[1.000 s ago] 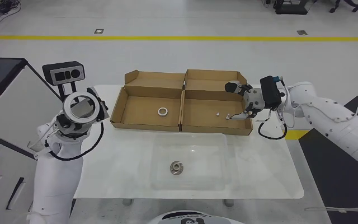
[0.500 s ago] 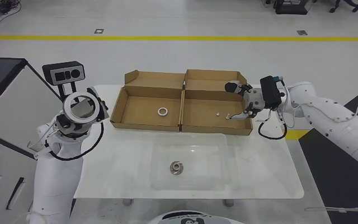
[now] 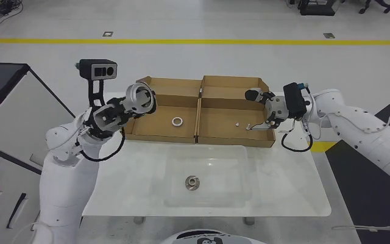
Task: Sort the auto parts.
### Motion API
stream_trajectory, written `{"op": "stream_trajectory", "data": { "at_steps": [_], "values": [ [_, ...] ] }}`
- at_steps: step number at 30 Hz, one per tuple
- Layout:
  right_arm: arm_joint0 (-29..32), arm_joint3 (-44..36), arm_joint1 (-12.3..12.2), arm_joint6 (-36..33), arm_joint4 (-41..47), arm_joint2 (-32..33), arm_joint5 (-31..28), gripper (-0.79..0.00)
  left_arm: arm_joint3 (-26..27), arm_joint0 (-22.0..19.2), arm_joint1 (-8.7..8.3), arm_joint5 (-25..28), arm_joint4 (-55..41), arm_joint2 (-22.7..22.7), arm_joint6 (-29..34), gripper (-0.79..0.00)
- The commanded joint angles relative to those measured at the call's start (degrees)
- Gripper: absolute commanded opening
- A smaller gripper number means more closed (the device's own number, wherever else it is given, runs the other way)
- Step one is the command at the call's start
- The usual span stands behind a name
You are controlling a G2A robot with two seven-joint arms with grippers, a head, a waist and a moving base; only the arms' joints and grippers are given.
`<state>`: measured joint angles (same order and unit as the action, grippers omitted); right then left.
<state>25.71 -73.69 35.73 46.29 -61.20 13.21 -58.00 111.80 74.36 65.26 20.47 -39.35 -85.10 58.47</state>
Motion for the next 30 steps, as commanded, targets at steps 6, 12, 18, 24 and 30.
{"op": "stream_trajectory", "data": {
  "at_steps": [6, 12, 18, 24, 30],
  "values": [
    [0.0, 0.0, 0.0, 0.0, 0.0, 0.0, 0.0, 0.0, -0.9, -2.2, -0.28, -5.8, 16.9, 4.9, -1.6, -0.785],
    [0.0, 0.0, 0.0, 0.0, 0.0, 0.0, 0.0, 0.0, -1.9, -3.0, -0.08, -8.3, 24.3, 9.0, -6.0, -0.785],
    [0.0, 0.0, 0.0, 0.0, 0.0, 0.0, 0.0, 0.0, -4.1, -5.4, 0.08, -13.1, 33.9, 11.9, -11.2, -0.785],
    [0.0, 0.0, 0.0, 0.0, 0.0, 0.0, 0.0, 0.0, -5.4, -6.4, 0.17, -18.5, 41.7, 13.8, -16.3, -0.785],
    [0.0, 0.0, 0.0, 0.0, 0.0, 0.0, 0.0, 0.0, -5.3, -6.4, 0.15, -21.0, 46.4, 14.0, -19.8, -0.785]
  ]
}}
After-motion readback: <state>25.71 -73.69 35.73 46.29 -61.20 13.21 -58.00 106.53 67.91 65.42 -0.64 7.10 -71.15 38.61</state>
